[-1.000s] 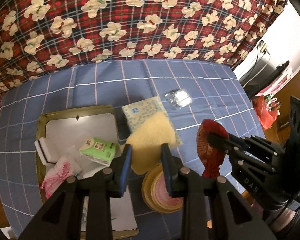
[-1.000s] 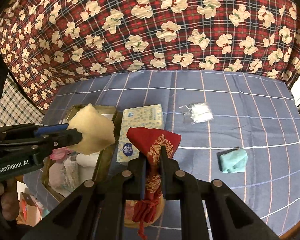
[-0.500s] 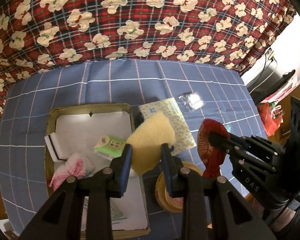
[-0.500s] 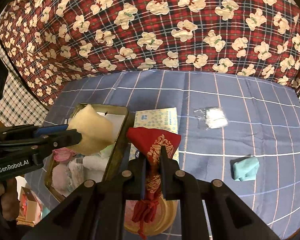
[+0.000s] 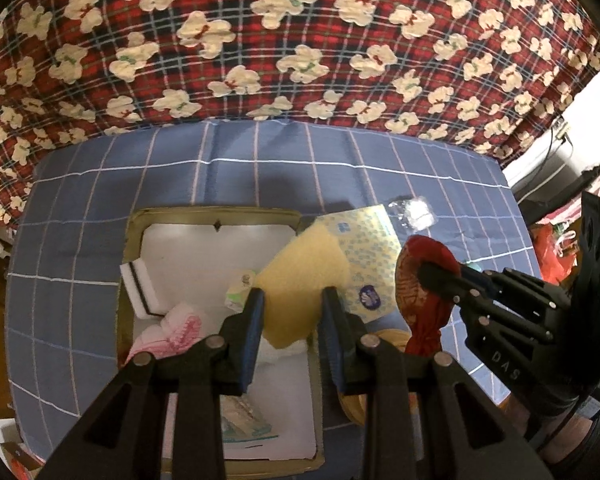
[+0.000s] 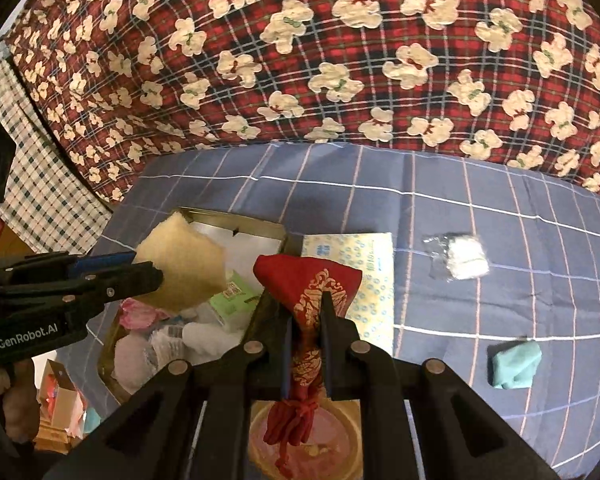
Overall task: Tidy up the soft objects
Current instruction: 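Carry the yellow sponge and red pouch over the tray with both grippers, then lower the sponge and pouch into the tray and open both grippers, then move the right gripper to the clear plastic bag and grasp it, then grasp the teal cloth with the left gripper while the right gripper holds the plastic bag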
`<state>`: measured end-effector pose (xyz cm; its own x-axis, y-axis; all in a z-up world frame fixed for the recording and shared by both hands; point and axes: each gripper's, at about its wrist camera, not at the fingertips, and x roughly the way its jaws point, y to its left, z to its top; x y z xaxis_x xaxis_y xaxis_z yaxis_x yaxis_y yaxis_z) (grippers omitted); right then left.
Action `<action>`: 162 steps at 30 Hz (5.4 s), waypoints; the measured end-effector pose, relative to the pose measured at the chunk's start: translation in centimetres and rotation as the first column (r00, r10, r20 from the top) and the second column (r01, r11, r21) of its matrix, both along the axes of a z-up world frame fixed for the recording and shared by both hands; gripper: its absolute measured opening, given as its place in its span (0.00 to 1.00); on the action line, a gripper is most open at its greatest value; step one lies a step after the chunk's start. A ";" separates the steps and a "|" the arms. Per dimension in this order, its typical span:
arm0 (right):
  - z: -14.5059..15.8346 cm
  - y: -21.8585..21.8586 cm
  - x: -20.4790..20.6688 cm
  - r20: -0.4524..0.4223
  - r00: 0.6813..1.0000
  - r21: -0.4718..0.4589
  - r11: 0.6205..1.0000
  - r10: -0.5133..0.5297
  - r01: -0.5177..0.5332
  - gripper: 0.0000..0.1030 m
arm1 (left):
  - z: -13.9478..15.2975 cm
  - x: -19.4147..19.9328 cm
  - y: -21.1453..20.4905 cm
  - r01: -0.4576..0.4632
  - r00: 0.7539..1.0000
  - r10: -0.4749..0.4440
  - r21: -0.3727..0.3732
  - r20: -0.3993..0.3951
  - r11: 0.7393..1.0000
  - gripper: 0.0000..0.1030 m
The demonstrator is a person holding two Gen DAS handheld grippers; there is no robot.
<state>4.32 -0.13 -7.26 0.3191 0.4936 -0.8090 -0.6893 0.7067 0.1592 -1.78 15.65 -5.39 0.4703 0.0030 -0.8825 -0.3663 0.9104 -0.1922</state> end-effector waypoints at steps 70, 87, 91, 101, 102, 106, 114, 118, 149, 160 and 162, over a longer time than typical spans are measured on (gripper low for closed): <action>-3.7 14.2 0.3 -0.042 0.953 -0.046 0.952 0.301 -0.303 0.33 | -4.0 -2.0 7.2 -0.226 0.967 0.228 0.032 -0.112 0.974 0.47; -2.2 8.7 2.6 -0.043 0.988 -0.014 0.988 0.151 -0.152 0.52 | -3.1 -1.5 5.2 -0.260 0.955 0.271 0.097 -0.120 0.961 0.67; -1.8 5.3 4.2 -0.024 0.997 -0.022 0.997 0.070 -0.071 0.53 | -2.9 -0.2 3.7 -0.220 0.966 0.231 0.096 -0.120 0.971 0.69; -3.5 -2.4 8.3 -0.024 0.995 -0.084 0.992 -0.100 0.098 0.53 | -2.3 4.2 -1.0 -0.100 0.987 0.110 0.094 -0.113 0.991 0.69; -3.8 -3.2 9.1 -0.019 0.993 -0.097 0.988 -0.120 0.117 0.53 | -2.2 4.5 -1.5 -0.090 0.989 0.101 0.098 -0.112 0.991 0.70; -5.3 -5.3 11.4 -0.015 0.986 -0.140 0.977 -0.165 0.162 0.53 | -2.0 4.9 -2.5 -0.077 0.990 0.089 0.104 -0.113 0.992 0.72; -8.7 -5.1 15.1 -0.026 0.988 -0.210 0.967 -0.151 0.142 0.53 | -3.1 6.8 -2.5 -0.086 0.981 0.107 0.130 -0.160 0.988 0.73; -9.9 -4.3 16.4 -0.033 0.990 -0.227 0.966 -0.137 0.126 0.53 | -3.3 7.7 -2.2 -0.100 0.979 0.120 0.126 -0.166 0.987 0.73; -6.8 -10.4 12.4 -0.085 0.992 -0.077 0.993 -0.096 0.090 0.02 | -4.3 12.6 -10.0 0.067 0.979 -0.050 0.076 -0.197 0.995 0.73; -5.7 -19.9 10.1 -0.075 0.956 -0.095 0.956 -0.284 0.276 0.02 | -6.4 15.8 -18.9 0.280 0.940 -0.271 0.014 -0.207 0.960 0.73; -5.7 -21.7 9.7 -0.075 0.944 -0.102 0.944 -0.320 0.312 0.02 | -6.9 16.3 -20.4 0.325 0.926 -0.317 0.009 -0.205 0.946 0.73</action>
<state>14.03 -21.86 -12.97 0.3714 0.3048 -0.8770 -0.4137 0.9000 0.1377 14.48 -4.78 -12.26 0.2684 -0.0801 -0.9600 -0.0799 0.9912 -0.1051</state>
